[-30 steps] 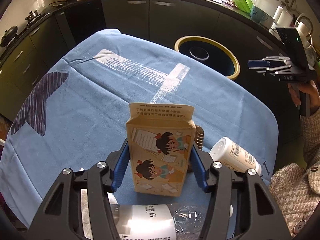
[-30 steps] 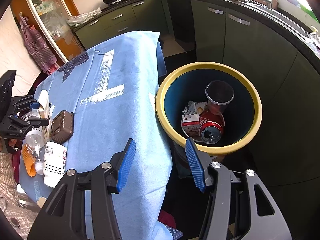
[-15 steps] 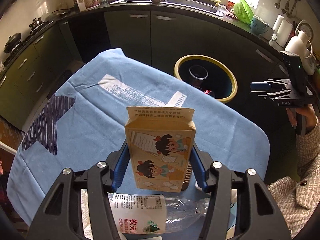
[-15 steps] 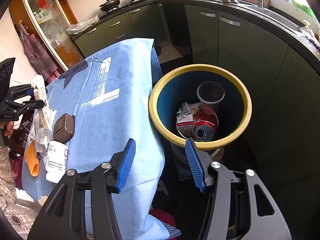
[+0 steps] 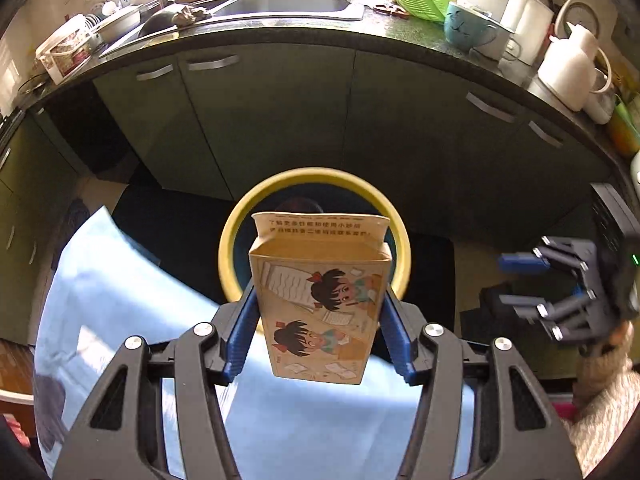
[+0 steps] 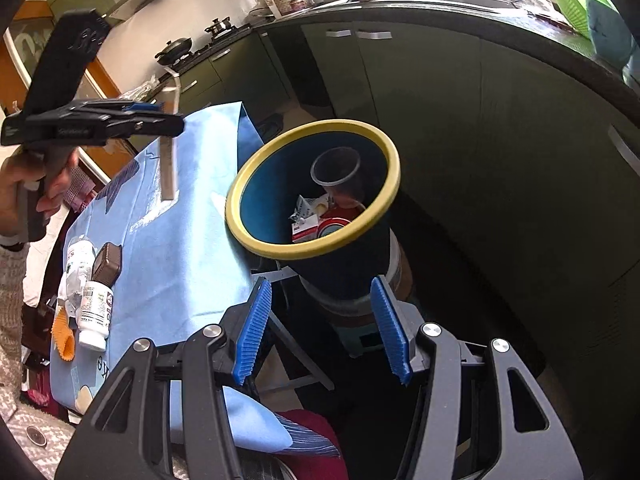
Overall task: Collect trash
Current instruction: 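Carry the cartoon box over the bin and open the left tool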
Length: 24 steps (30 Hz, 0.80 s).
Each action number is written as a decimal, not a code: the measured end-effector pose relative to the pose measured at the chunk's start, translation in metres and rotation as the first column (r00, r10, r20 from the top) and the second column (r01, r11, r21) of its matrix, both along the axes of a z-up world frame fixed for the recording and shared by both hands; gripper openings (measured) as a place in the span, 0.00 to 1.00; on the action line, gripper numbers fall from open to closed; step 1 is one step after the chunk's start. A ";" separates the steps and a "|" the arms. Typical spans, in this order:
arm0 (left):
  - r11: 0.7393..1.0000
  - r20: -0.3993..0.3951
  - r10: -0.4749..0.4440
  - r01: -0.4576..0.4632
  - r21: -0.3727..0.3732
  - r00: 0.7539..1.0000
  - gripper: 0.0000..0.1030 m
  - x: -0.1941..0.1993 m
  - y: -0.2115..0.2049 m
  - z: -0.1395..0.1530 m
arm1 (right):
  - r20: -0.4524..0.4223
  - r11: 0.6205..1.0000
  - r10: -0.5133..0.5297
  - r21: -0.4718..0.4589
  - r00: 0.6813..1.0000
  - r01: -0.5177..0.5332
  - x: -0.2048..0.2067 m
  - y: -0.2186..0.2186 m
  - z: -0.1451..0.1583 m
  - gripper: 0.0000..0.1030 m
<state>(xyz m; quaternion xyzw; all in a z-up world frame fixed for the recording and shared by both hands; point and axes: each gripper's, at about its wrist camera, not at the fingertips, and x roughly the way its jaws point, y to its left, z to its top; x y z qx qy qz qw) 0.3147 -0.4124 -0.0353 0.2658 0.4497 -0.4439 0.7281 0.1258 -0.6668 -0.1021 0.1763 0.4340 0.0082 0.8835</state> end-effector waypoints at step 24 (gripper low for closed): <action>0.867 0.101 0.442 -0.395 -0.303 0.891 0.83 -0.050 0.233 0.068 | -0.011 0.957 0.291 0.008 0.957 -0.291 0.030 0.111 0.007 0.53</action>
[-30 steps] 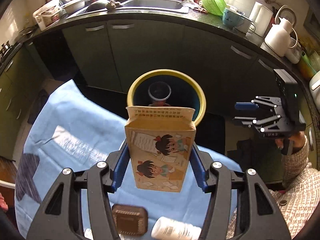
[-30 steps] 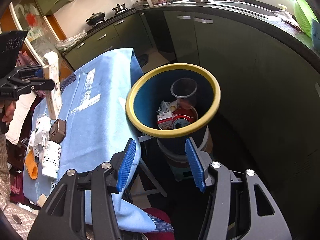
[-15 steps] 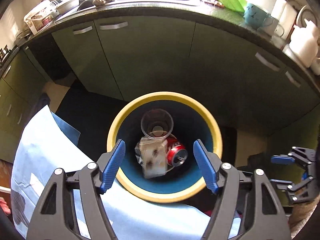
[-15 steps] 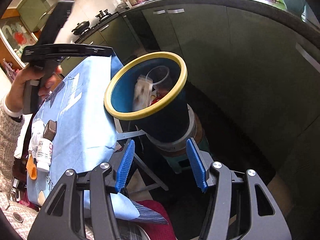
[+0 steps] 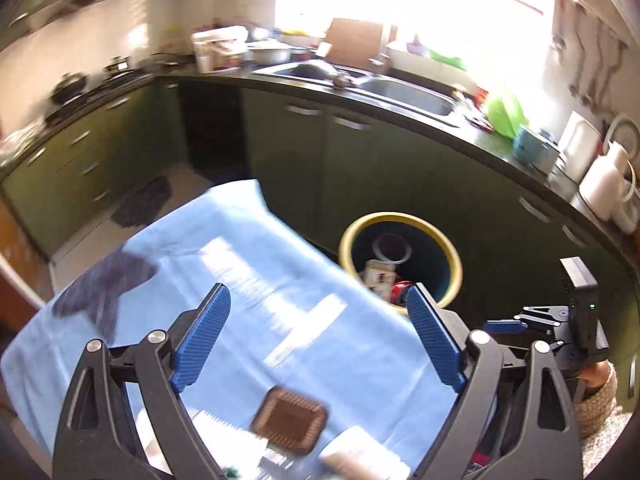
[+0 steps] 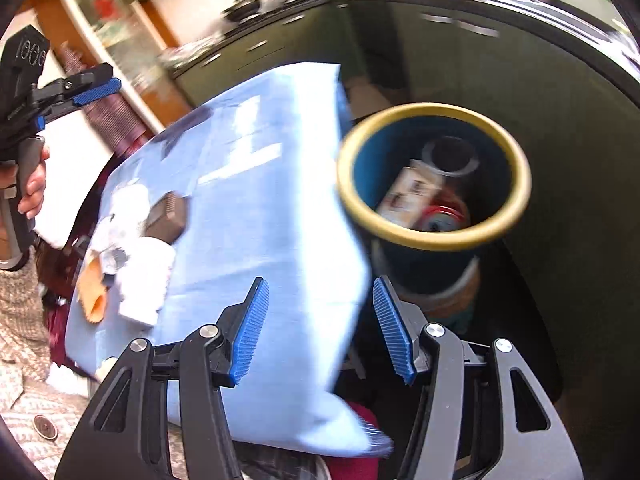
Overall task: Collect trash
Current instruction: 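Carry the cartoon box over the bin and open the left tool, then move the right tool to the white supplement bottle and grasp it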
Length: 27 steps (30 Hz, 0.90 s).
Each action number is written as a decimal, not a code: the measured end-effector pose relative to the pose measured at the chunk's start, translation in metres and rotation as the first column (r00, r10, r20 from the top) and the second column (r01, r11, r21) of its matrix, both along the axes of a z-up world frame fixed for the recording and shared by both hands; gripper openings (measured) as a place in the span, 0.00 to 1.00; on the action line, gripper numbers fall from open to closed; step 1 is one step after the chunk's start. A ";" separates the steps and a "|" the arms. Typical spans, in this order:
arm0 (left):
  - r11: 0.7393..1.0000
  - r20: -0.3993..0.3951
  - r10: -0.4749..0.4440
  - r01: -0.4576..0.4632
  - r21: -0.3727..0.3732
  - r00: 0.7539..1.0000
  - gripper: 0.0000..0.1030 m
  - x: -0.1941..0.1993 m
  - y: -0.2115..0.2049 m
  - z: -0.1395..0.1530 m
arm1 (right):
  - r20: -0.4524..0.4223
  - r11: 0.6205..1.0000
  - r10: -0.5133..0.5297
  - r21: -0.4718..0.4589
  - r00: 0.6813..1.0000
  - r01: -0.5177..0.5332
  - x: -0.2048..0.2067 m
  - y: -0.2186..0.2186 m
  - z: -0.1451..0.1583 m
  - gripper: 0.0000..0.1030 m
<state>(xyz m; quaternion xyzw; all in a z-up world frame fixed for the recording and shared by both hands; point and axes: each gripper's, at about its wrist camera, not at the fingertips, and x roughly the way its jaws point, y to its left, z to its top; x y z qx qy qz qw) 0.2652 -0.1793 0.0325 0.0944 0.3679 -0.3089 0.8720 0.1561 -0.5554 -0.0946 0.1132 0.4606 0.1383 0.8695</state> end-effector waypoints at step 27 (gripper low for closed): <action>0.879 0.005 0.464 -0.460 -0.127 0.886 0.87 -0.112 0.263 -0.052 | -0.102 0.980 0.170 -0.087 0.980 -0.179 0.029 0.195 -0.010 0.53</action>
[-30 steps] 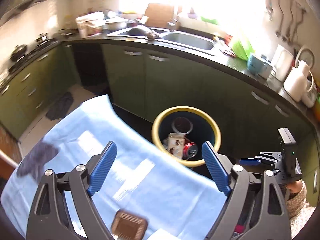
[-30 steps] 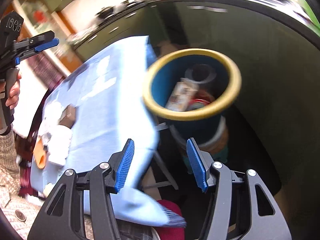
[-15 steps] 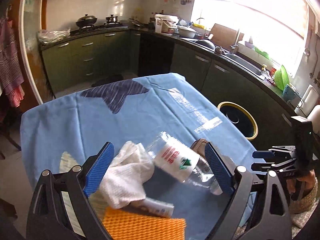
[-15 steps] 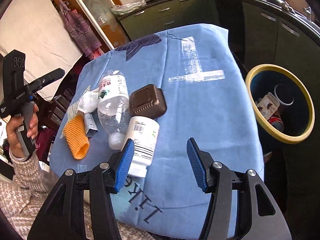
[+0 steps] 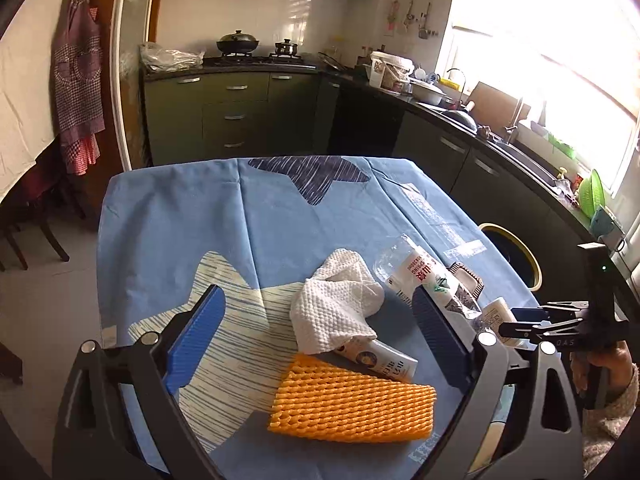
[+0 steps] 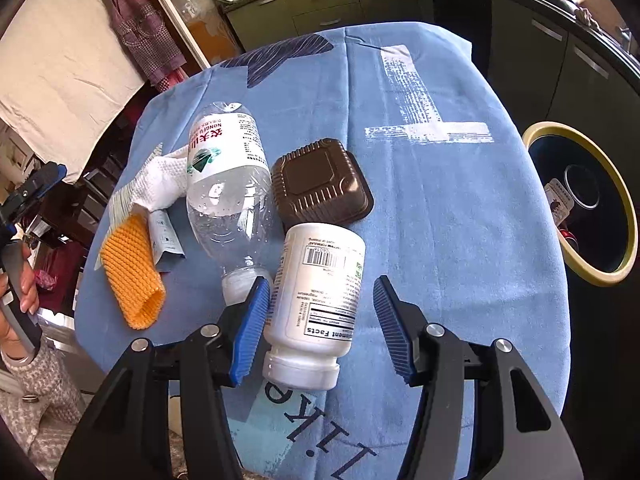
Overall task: Collect trash
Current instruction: 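Move the right tool to the white supplement bottle and grasp it, then carry the supplement bottle over the bin and open the right tool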
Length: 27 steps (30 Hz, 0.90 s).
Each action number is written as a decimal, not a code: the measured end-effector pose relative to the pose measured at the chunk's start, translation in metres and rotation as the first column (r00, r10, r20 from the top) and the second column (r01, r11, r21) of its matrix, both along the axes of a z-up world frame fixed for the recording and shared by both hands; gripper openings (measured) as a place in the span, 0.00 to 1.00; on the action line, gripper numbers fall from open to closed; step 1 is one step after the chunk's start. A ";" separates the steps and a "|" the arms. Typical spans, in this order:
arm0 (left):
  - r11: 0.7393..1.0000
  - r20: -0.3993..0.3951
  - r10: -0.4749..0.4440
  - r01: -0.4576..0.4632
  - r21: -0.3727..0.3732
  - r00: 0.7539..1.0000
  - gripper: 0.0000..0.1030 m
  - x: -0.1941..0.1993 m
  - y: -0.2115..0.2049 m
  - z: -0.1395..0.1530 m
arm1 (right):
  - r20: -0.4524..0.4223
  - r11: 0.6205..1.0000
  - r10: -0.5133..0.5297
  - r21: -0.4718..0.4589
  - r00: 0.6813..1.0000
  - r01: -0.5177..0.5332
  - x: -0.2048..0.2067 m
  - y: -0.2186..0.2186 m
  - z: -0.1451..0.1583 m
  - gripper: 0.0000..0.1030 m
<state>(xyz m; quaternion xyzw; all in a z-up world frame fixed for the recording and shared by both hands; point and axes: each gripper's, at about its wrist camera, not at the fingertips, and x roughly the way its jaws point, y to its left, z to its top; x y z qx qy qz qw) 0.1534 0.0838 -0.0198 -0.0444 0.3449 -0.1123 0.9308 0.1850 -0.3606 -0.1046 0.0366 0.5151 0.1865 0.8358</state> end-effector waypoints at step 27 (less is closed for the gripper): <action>1.000 -0.087 0.007 -0.009 -0.027 0.996 0.88 0.000 -0.014 -0.025 | 0.167 0.928 -0.354 -0.057 0.920 0.368 0.056 -0.159 0.031 0.46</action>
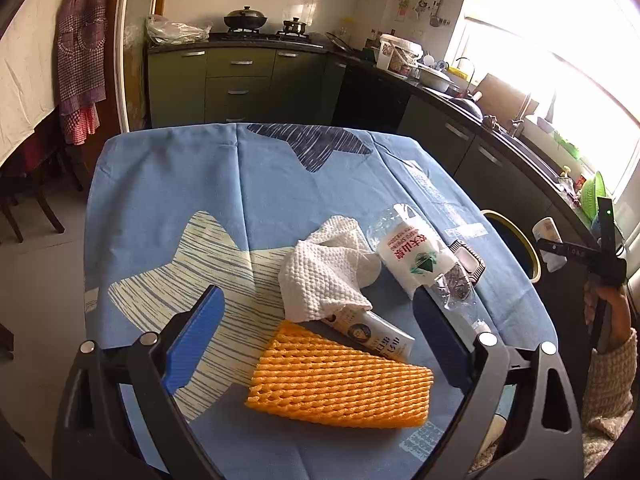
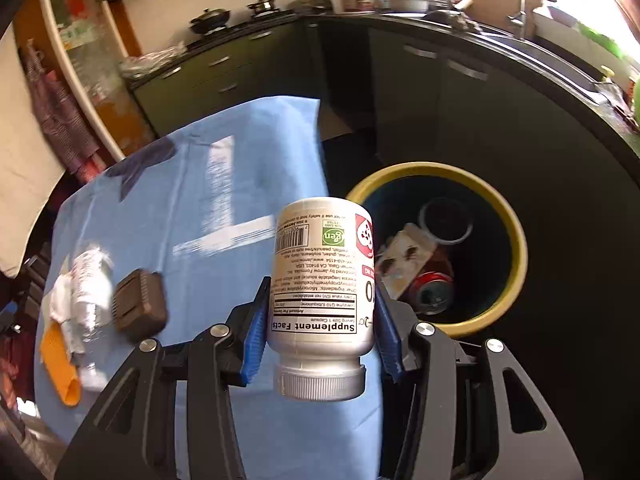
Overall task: Collect trash
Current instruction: 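Carry the supplement bottle over the bin and open the right tool, then reach the left tool to the Nongfu Spring water bottle and grasp it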
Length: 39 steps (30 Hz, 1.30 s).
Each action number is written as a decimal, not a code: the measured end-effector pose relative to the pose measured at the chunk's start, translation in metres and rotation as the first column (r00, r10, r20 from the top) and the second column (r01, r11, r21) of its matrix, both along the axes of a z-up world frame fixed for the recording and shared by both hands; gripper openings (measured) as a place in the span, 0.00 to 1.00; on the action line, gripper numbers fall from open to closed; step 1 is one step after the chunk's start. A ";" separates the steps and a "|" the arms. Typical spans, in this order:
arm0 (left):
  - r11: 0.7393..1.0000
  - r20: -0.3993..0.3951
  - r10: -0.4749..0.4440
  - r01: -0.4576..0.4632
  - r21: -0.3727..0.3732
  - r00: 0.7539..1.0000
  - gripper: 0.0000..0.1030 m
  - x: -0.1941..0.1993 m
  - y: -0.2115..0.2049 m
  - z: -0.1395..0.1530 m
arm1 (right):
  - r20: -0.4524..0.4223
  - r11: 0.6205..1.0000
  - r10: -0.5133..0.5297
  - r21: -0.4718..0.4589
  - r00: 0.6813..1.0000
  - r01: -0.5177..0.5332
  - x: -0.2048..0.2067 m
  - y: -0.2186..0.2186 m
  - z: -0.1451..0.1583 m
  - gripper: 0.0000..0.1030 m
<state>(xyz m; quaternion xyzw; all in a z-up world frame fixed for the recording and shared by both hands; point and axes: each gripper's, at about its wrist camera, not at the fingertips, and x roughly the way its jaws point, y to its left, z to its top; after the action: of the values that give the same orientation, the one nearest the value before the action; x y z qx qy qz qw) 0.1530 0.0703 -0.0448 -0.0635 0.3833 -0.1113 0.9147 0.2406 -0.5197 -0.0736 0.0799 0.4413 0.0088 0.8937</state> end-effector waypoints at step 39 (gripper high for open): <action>0.989 -0.169 -0.125 0.137 0.057 0.978 0.92 0.053 -0.138 -0.020 | 0.115 0.992 -0.022 0.129 0.993 0.007 -0.056 -0.057 -0.028 0.67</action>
<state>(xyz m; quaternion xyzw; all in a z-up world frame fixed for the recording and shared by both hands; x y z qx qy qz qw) 0.2060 -0.0677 -0.0653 -0.0157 0.4649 -0.1525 0.8720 0.1848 -0.5771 -0.1018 0.1396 0.3866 0.0350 0.9109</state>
